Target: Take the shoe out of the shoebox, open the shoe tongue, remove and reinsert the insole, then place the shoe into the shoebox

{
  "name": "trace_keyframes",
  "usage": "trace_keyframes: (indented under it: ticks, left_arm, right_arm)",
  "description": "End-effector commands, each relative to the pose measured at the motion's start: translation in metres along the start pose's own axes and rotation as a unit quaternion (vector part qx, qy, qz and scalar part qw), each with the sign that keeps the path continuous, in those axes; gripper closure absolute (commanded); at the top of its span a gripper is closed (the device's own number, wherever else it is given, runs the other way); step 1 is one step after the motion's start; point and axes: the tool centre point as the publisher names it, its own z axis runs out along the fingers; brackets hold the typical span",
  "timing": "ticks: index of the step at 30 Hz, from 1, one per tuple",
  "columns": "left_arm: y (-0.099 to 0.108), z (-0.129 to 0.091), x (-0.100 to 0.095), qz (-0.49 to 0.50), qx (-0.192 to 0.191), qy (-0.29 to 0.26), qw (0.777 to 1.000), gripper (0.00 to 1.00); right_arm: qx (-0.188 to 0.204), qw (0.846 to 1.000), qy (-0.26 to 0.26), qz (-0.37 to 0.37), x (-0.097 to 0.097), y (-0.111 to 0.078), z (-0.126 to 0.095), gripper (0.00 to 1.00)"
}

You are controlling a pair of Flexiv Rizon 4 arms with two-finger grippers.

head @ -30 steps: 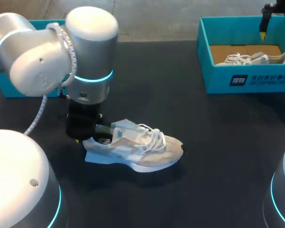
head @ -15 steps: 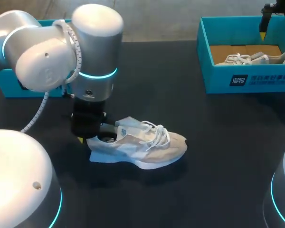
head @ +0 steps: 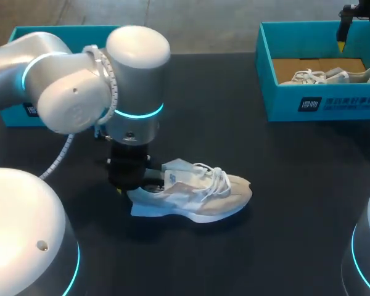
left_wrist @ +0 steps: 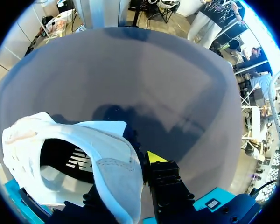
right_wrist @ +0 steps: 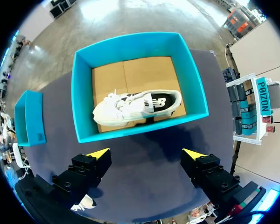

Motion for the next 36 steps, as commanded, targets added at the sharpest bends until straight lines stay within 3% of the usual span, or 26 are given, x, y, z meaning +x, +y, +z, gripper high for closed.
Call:
trace_keyframes:
  ticks: [1, 11, 22, 36]
  left_arm:
    - [0.012, 0.009, -0.021, -0.003, 0.012, 0.014, 1.0, 1.0]
    - [0.017, 0.021, -0.041, -0.003, 0.017, 0.022, 1.0, 1.0]
    - [0.016, 0.027, -0.046, 0.0, 0.023, 0.02, 1.0, 1.0]
    - [0.013, 0.034, -0.052, 0.01, 0.004, 0.022, 1.0, 1.0]
  right_arm:
    - [-0.001, 1.0, 0.001, 0.0, -0.001, -0.001, 0.0, 0.0]
    - [-0.001, 1.0, 0.001, 0.0, -0.001, -0.001, 0.0, 0.0]
    - [-0.001, 1.0, 0.001, 0.0, -0.001, -0.001, 0.0, 0.0]
    - [-0.001, 1.0, 0.001, 0.0, -0.001, -0.001, 0.0, 0.0]
